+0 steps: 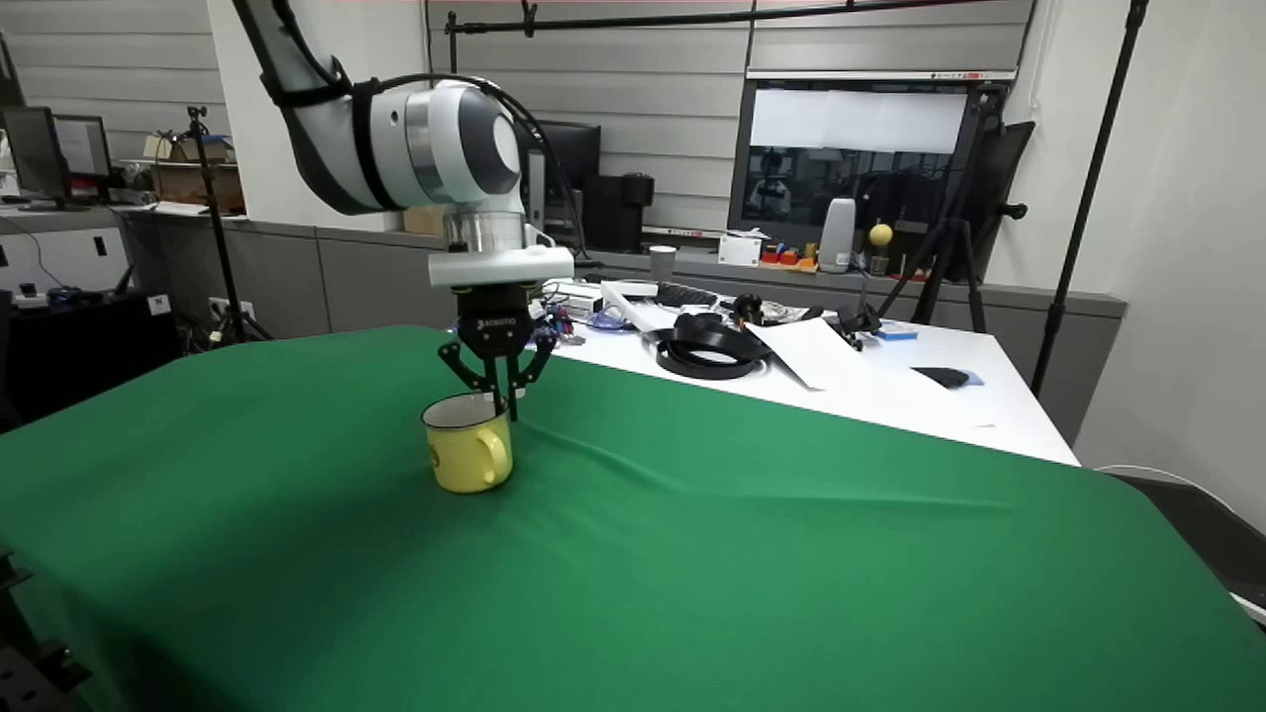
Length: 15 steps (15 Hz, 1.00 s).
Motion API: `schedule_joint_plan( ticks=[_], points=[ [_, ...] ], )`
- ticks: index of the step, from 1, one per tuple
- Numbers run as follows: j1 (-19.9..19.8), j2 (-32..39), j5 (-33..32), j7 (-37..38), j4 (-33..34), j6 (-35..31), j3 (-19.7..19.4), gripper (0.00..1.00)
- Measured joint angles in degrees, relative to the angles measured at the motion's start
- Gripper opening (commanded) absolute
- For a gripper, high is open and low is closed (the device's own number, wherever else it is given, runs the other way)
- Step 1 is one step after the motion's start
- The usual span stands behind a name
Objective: Move the yellow mug to the right
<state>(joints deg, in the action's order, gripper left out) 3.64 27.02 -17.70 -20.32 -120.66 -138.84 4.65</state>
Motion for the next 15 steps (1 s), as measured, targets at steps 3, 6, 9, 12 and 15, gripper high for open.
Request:
schedule_joint_plan(
  ticks=[3,6,9,12,15],
  points=[
    [-0.4,-0.4,2.1,-2.1,0.0,0.3,0.4,0.03],
    [-1.4,-0.8,3.8,-2.7,-0.2,0.3,0.4,0.03],
    [-4.0,-2.2,7.8,-4.7,-0.8,0.2,0.5,0.03],
    [-7.5,-4.8,12.8,-7.5,-2.4,0.0,0.5,0.03],
    [-10.3,-7.0,16.5,-9.6,-4.0,0.0,0.4,0.03]
  ],
)
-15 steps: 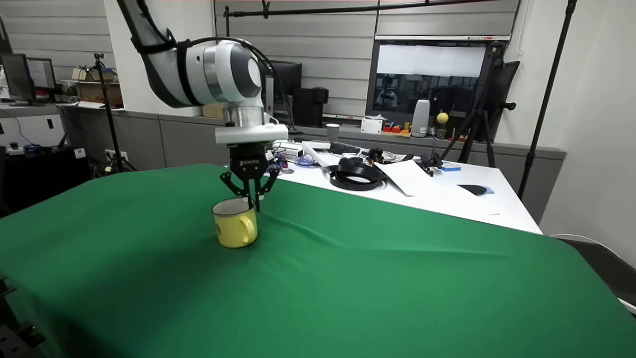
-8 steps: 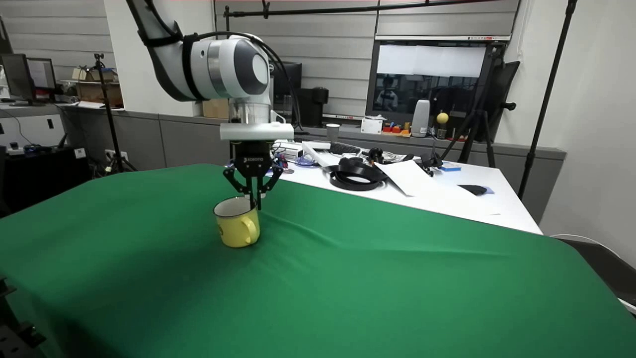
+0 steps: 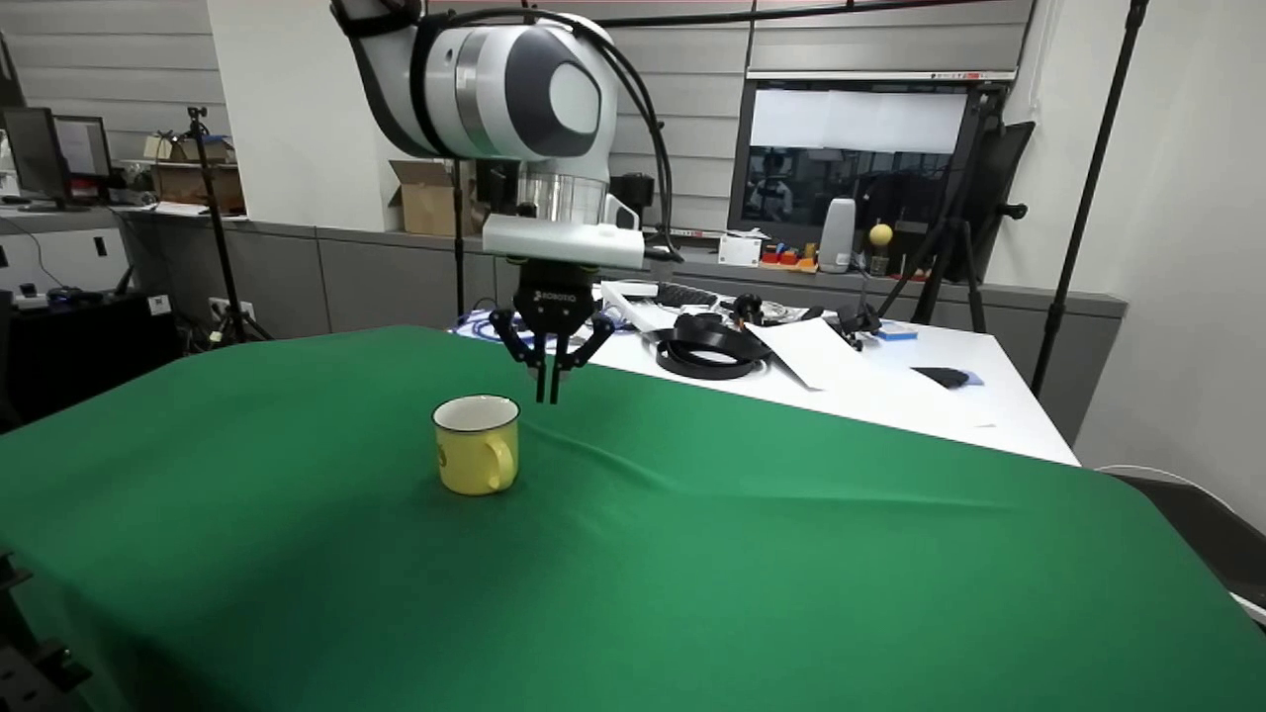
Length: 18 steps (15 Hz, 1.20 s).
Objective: Move the yellow mug to the right
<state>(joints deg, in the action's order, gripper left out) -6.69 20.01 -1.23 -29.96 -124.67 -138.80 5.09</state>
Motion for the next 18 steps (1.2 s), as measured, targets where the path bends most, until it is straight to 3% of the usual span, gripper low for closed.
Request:
schedule_joint_plan(
  ticks=[1,3,11,18],
  points=[
    [-0.5,-0.4,0.5,-0.7,-0.3,0.0,0.0,0.37],
    [-0.8,-1.0,1.1,-1.5,-0.9,-0.1,0.0,0.43],
    [2.1,-1.0,-1.1,-1.9,-0.9,0.0,0.3,0.96],
    [6.0,2.8,-8.8,-0.2,1.2,0.0,-0.1,1.00]
  ],
)
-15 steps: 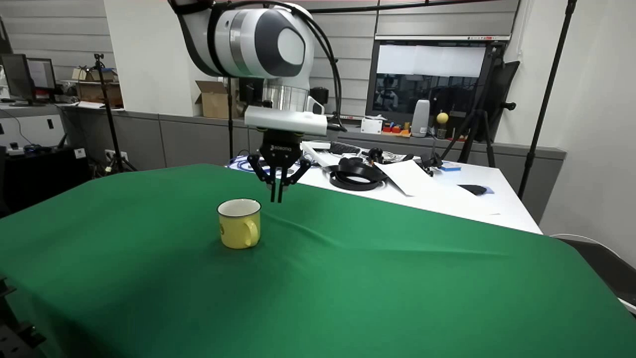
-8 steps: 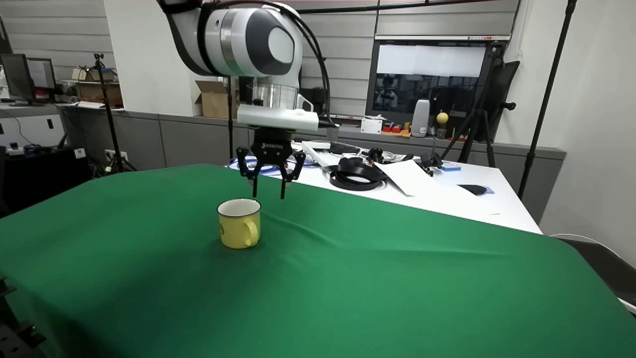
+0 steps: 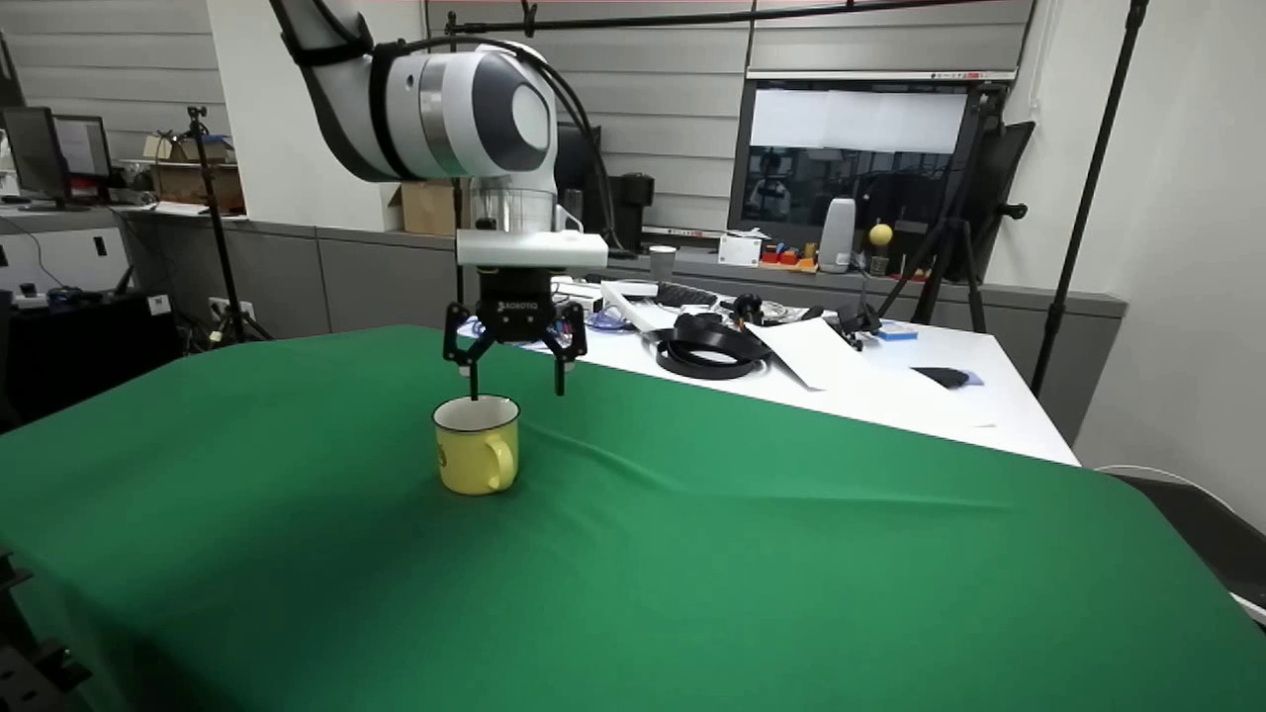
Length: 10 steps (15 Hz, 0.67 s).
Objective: Move the yellow mug to the right
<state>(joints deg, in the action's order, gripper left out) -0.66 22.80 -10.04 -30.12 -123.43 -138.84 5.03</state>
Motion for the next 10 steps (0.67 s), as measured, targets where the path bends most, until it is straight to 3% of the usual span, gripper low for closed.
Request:
schedule_joint_plan(
  ticks=[1,2,3,10],
  points=[
    [0.3,0.9,-0.9,0.3,0.5,0.0,-0.2,1.00],
    [0.6,1.9,-1.7,0.8,1.1,0.1,-0.3,0.75],
    [0.7,3.0,-2.5,1.1,1.7,0.1,-0.4,0.75],
    [1.4,8.6,-3.8,1.9,6.3,1.2,-0.8,0.25]
  ],
)
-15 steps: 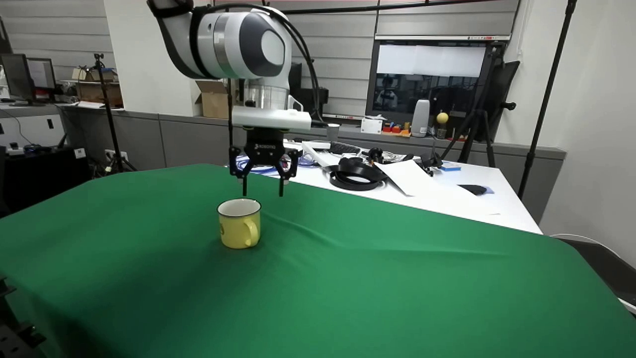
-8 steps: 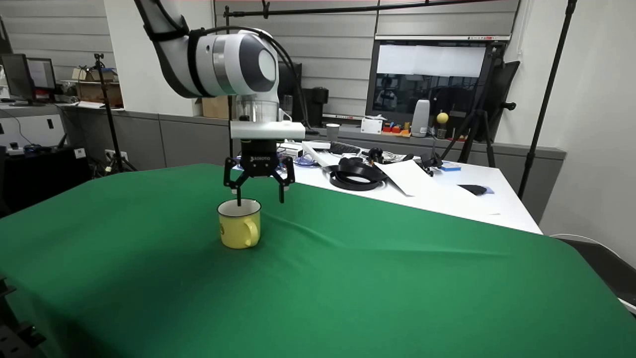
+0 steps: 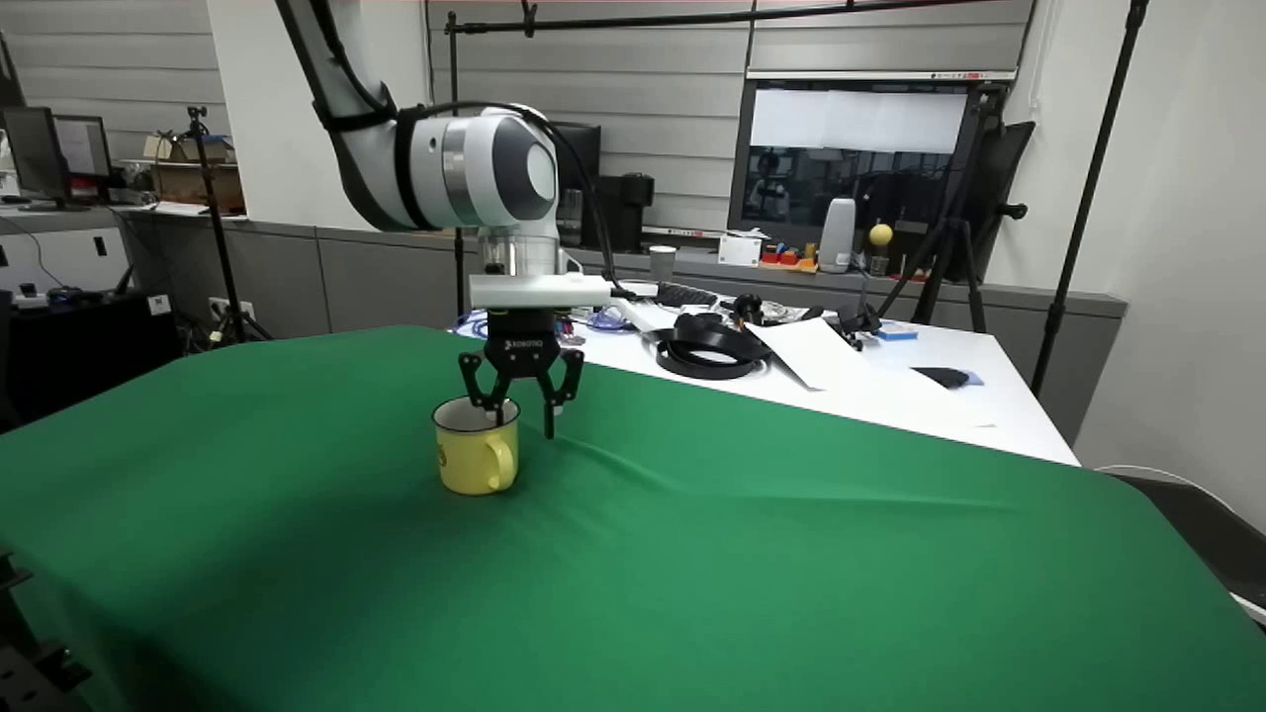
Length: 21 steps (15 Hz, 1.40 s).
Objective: Move the yellow mug to the right
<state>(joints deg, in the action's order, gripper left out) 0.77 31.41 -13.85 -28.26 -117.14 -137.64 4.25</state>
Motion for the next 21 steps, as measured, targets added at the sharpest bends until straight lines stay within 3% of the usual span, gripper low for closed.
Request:
schedule_joint_plan(
  ticks=[3,5,14,21],
  points=[
    [0.3,1.1,0.0,-0.4,1.5,1.1,0.3,0.05],
    [0.3,1.7,0.0,-1.2,2.3,1.9,0.8,0.00],
    [-0.6,1.7,0.3,-4.8,2.6,2.7,2.1,0.03],
    [-3.6,-4.9,0.6,-4.4,-1.0,4.2,-0.4,0.03]
  ],
)
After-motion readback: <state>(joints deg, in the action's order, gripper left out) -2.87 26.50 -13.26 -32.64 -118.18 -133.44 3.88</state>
